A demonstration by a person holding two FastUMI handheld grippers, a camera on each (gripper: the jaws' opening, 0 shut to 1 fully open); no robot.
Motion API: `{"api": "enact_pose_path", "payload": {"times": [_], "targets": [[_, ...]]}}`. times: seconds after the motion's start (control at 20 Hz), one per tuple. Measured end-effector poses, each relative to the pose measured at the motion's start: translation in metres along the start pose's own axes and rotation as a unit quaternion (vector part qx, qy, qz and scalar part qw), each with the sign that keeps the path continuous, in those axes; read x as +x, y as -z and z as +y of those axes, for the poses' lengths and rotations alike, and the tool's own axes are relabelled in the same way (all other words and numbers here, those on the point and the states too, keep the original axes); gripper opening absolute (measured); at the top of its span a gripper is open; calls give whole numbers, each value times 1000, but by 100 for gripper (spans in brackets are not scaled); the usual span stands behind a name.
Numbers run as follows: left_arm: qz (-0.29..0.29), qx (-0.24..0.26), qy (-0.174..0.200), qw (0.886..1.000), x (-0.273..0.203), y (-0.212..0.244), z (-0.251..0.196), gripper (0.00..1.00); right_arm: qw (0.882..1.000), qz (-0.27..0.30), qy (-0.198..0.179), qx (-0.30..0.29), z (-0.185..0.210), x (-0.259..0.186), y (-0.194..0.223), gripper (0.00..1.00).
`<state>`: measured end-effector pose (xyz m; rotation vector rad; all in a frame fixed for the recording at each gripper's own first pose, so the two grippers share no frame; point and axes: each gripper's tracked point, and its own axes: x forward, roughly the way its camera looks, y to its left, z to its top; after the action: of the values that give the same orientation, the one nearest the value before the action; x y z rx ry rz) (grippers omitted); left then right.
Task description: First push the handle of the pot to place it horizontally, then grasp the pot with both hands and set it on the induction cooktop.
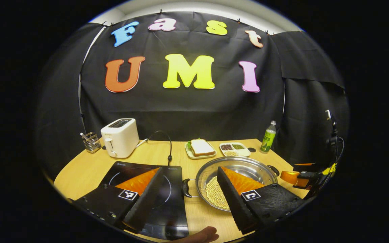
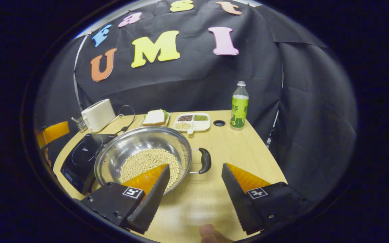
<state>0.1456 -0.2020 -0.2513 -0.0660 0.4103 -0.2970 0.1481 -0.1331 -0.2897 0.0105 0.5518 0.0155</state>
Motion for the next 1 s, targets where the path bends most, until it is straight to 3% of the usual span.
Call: {"api": "enact_pose_path", "payload": {"times": [0.55, 0.7, 0.85, 0.9, 0.95, 1.0], "targets": [[113, 16, -23, 993, 78, 72, 9, 96, 999, 39, 27, 22, -3, 54, 3, 97], [119, 12, -30, 992, 91, 81, 17, 95, 998, 47, 28, 33, -4, 67, 11, 97], [122, 2, -23, 992, 102, 84, 18, 95, 998, 45, 27, 33, -7, 78, 13, 97], [130, -7, -3, 991, 106, 89, 12, 95, 998, 46, 23, 33, -6, 81, 14, 97], [138, -16, 0, 990, 106, 95, 9, 81, 998, 51, 22, 36, -7, 84, 17, 97], [141, -13, -11, 990, 108, 98, 14, 74, 998, 54, 18, 39, -6, 85, 19, 97]]}}
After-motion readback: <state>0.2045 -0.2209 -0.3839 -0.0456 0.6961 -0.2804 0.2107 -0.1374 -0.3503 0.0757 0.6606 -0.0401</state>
